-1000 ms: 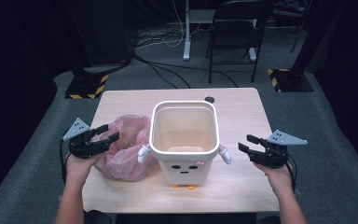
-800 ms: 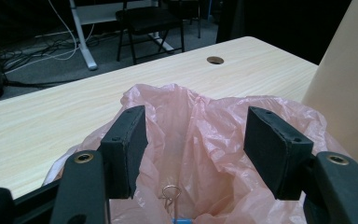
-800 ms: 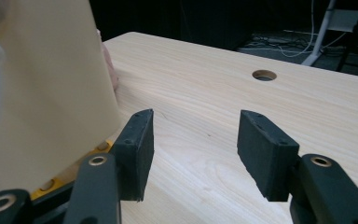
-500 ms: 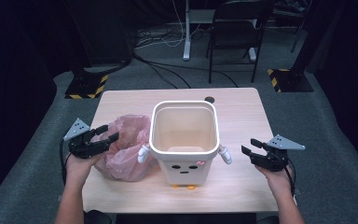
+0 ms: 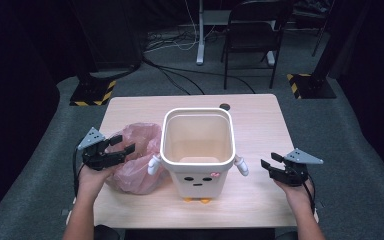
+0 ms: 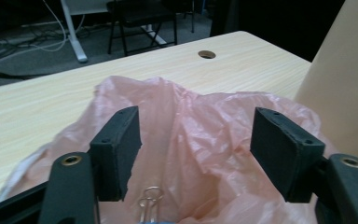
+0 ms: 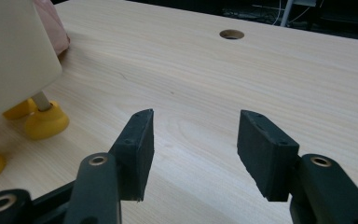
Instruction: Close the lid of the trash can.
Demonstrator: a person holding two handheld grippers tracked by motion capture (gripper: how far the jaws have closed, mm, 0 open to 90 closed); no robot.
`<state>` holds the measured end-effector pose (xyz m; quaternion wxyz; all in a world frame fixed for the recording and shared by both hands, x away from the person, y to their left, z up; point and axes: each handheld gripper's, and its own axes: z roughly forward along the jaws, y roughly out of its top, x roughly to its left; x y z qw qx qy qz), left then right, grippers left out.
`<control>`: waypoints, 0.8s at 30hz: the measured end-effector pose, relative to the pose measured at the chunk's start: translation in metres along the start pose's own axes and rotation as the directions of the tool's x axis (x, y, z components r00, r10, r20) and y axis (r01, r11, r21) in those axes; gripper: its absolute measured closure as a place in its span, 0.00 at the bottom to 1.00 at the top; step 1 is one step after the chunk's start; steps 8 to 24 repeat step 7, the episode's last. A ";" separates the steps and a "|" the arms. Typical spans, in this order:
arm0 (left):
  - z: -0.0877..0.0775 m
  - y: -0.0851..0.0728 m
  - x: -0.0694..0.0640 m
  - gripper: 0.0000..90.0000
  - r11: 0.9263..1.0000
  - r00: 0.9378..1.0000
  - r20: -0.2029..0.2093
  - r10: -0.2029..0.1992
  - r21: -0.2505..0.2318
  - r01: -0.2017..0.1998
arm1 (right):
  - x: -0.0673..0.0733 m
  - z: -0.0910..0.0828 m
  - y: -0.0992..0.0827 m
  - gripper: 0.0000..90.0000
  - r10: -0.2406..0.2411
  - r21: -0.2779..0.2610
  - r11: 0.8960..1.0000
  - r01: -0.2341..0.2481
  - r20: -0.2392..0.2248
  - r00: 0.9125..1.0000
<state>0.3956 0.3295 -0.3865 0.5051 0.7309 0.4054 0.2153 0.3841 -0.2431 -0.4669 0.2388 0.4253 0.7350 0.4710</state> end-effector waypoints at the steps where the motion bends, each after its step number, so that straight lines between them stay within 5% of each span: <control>1: 0.001 0.001 -0.002 0.35 1.000 1.000 0.004 -0.003 -0.003 0.003 | -0.001 0.001 -0.001 0.50 0.002 0.004 1.000 -0.002 0.003 1.000; 7: 0.008 0.006 -0.010 0.19 0.998 0.998 0.029 -0.051 -0.020 0.052 | -0.006 0.004 -0.007 0.48 0.022 0.027 0.999 -0.023 0.014 1.000; 24: 0.008 0.006 -0.010 0.19 0.998 0.998 0.029 -0.051 -0.020 0.052 | -0.006 0.004 -0.007 0.48 0.022 0.027 0.999 -0.023 0.014 1.000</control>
